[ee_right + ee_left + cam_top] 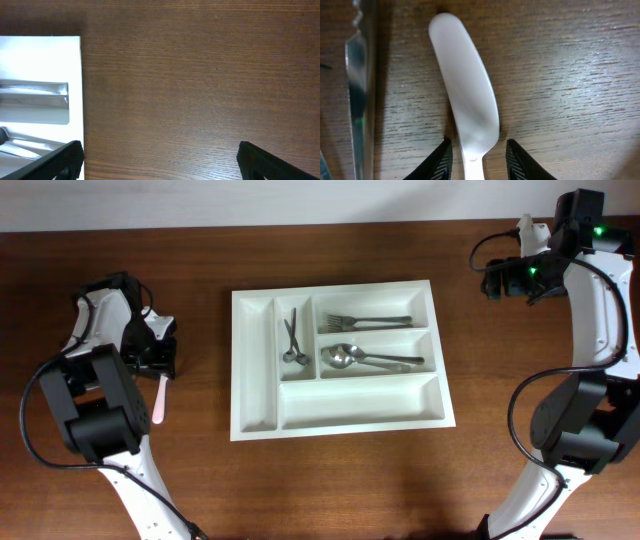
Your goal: Pack container
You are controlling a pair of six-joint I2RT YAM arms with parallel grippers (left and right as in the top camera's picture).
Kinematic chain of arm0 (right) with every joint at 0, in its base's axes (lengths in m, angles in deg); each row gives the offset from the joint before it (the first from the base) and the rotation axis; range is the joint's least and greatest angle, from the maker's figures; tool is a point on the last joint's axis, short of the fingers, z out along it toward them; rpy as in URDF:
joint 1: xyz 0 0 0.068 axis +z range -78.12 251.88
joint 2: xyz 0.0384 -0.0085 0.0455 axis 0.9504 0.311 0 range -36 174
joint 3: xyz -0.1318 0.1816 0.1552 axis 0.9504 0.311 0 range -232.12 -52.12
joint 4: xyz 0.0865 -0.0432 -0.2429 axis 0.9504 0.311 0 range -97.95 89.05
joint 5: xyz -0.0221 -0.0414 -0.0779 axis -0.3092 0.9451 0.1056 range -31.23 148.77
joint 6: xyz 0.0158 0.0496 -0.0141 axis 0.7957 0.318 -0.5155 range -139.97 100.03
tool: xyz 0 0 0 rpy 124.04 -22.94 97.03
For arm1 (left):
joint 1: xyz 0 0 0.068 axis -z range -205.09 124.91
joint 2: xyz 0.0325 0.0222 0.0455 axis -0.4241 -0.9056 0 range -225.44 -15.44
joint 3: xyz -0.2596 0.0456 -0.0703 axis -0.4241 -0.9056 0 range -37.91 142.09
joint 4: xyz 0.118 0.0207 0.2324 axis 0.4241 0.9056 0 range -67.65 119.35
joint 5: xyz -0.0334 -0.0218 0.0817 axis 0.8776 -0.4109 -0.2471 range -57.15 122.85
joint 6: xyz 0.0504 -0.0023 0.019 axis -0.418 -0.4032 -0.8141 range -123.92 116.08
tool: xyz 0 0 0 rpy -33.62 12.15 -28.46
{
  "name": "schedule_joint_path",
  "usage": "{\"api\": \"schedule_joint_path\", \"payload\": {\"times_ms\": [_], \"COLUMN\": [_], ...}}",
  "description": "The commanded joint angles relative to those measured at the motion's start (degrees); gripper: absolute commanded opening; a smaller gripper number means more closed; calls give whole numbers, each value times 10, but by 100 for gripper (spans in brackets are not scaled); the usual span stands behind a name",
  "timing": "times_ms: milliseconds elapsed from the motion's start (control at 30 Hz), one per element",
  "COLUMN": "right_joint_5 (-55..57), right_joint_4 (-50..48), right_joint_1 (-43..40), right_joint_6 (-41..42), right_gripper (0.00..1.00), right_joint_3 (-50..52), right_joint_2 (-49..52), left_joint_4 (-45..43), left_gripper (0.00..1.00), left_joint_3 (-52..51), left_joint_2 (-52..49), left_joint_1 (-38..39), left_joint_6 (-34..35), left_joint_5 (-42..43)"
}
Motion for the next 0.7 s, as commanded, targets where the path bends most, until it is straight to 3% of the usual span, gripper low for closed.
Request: {"api": "schedule_joint_path", "payload": {"times_ms": [0, 500, 667], "right_joint_5": [5, 5, 5], "right_joint_4": [0, 0, 0], "right_joint_1": [0, 0, 0], "right_joint_6": [7, 7, 7], "right_gripper": [99, 98, 99], "right_joint_3": [-8, -8, -8], "right_joint_2": [-7, -7, -7], "left_joint_4": [-3, -10, -18], "left_gripper": [37, 32, 21], "left_joint_3": [-27, -92, -92], "left_joint_2": [9, 9, 9], "left_joint_1": [1, 1, 1], "left_joint_6": [-10, -4, -4], "left_joint_5": [11, 9, 9]}}
